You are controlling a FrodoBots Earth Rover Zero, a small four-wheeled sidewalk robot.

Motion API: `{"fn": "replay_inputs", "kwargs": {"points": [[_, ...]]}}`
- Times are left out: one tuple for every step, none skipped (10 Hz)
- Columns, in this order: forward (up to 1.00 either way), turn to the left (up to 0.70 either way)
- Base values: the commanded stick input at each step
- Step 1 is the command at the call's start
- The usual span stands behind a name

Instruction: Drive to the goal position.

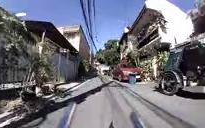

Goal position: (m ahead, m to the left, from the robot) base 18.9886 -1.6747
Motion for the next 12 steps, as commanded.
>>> {"fn": "replay_inputs", "kwargs": {"points": [[1.0,0.11],[1.0,0.14],[1.0,0.09],[1.0,0.08],[1.0,0.14],[1.0,0.13],[1.0,-0.4],[1.0,-0.4],[1.0,-0.4],[1.0,-0.4],[1.0,-0.4],[1.0,-0.4]]}}
